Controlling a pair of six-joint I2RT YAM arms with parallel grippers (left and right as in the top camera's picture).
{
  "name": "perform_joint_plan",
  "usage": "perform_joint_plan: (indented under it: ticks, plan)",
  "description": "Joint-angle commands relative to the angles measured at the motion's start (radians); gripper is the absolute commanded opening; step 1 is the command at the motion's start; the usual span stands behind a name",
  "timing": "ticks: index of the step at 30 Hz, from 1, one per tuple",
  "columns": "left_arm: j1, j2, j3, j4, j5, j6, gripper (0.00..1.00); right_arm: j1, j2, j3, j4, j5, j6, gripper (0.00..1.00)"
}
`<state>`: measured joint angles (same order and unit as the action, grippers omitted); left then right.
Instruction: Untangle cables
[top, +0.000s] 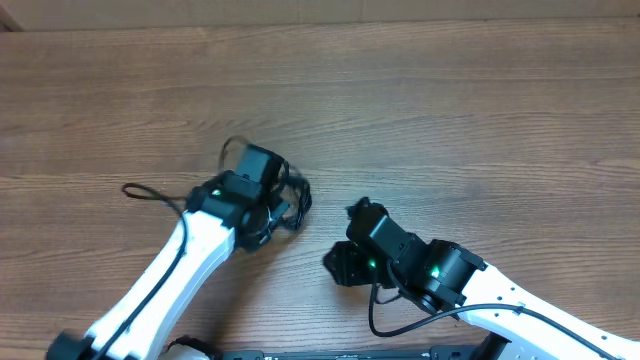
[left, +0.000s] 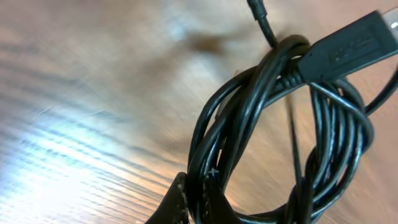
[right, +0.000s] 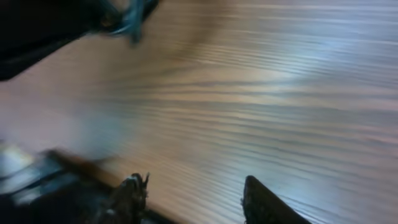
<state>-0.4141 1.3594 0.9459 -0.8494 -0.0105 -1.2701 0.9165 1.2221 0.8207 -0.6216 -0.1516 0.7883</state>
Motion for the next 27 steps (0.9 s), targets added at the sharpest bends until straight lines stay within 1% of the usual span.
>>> perform_joint_plan:
  ticks: [1,3,5,6,10,13,19,25,27]
  plan:
    - [0.0,-0.079,0.032,-0.007,-0.013,0.112,0.04,-0.002,-0.018,-0.001,0.109,-0.179,0.038,0.46]
    - [-0.011,-0.098,0.032,-0.007,-0.02,0.143,0.05,-0.002,-0.018,-0.001,0.175,-0.185,0.111,0.44]
    - [-0.023,-0.108,0.032,-0.007,-0.022,0.162,0.04,-0.003,-0.018,-0.001,0.217,-0.152,0.158,0.38]
    - [-0.031,-0.11,0.032,-0.006,-0.023,0.169,0.04,-0.003,-0.018,-0.001,0.229,-0.111,0.19,0.37]
    - [-0.06,-0.111,0.032,-0.006,-0.024,0.175,0.05,-0.003,-0.016,-0.001,0.236,0.05,0.325,0.36]
    - [-0.076,-0.112,0.032,0.0,-0.022,0.188,0.04,-0.003,-0.007,-0.001,0.236,0.127,0.389,0.31]
    - [-0.099,-0.118,0.032,0.002,-0.002,0.213,0.04,-0.003,0.055,-0.001,0.244,0.177,0.467,0.3]
    - [-0.109,-0.134,0.032,0.012,0.039,0.244,0.04,-0.003,0.13,-0.001,0.307,0.161,0.473,0.27]
    - [-0.116,-0.137,0.032,0.012,0.046,0.246,0.04,-0.003,0.153,-0.001,0.321,0.161,0.502,0.26]
